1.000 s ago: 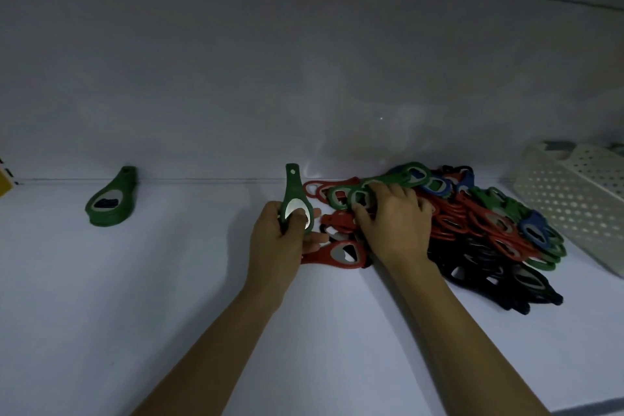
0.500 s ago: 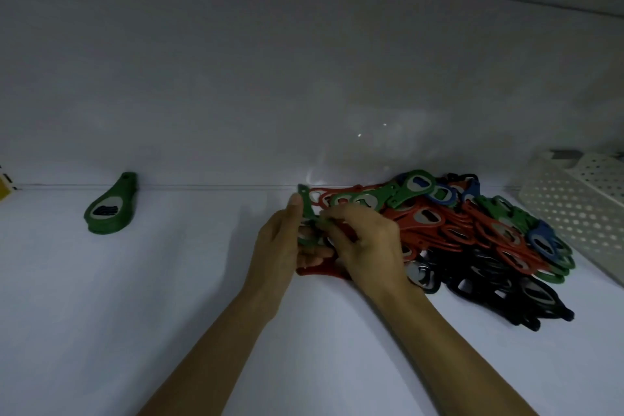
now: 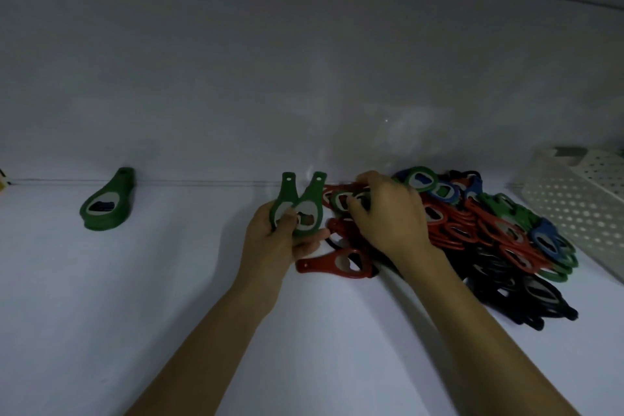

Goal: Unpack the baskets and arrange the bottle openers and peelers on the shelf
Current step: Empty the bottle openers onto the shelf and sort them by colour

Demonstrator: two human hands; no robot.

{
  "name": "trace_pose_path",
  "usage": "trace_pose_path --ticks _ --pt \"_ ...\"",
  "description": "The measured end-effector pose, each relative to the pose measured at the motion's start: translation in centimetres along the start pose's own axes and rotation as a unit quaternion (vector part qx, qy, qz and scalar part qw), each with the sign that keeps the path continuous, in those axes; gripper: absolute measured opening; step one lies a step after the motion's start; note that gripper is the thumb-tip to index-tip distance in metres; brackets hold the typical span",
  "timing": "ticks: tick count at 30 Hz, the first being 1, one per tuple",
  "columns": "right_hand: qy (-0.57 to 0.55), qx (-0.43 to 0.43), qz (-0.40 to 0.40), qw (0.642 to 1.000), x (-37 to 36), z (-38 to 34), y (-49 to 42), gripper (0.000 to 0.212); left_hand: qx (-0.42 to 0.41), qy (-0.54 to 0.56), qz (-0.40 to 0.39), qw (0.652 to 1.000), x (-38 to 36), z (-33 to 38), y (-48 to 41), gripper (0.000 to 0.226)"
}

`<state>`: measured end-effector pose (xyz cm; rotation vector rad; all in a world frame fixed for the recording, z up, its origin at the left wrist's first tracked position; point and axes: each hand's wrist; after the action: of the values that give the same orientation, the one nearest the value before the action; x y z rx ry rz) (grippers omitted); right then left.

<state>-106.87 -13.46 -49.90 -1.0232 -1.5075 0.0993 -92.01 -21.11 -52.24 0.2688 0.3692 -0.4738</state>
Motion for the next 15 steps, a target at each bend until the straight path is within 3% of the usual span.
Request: trace_pose_path --ticks 2,6,8,11,13,15 --pt "0.118 -0.01 -0.066 0.991 -0.4 0.2 -0.7 0.029 0.003 0.006 0.001 1.0 0.1 0.1 0.0 0.021" --pt "0.149 0.001 -0.038 0.988 -1.2 -0.4 0.2 0.018 0.014 0.029 0.008 0.999 0.3 0.1 -0.3 0.02" --pt "0.129 0.025 0.014 0.991 -1.1 -0.8 0.3 0.011 0.026 0.043 0.012 0.999 0.3 0.0 -0.5 0.019" --pt "0.078 0.051 0.155 0.984 -0.1 -0.8 0.4 0.01 0.039 0.059 0.009 0.997 0.2 0.0 -0.5 0.017" --pt "0.003 0.099 0.264 0.959 0.4 -0.9 0.4 0.014 0.04 0.057 0.0 0.998 0.2 -0.1 -0.5 0.017" --pt "-0.049 0.163 0.311 0.935 0.4 -2.2 0.8 0.017 0.031 0.027 -0.007 0.999 0.3 -0.2 -0.6 0.017"
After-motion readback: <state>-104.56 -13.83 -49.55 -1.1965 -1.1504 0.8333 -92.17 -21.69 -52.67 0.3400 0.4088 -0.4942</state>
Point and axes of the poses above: each hand's wrist, its own y-axis away from the middle knuckle, its own x-axis out of the back of the hand, z = x × y, and after that the axes turned 10 degrees about z, right-handed
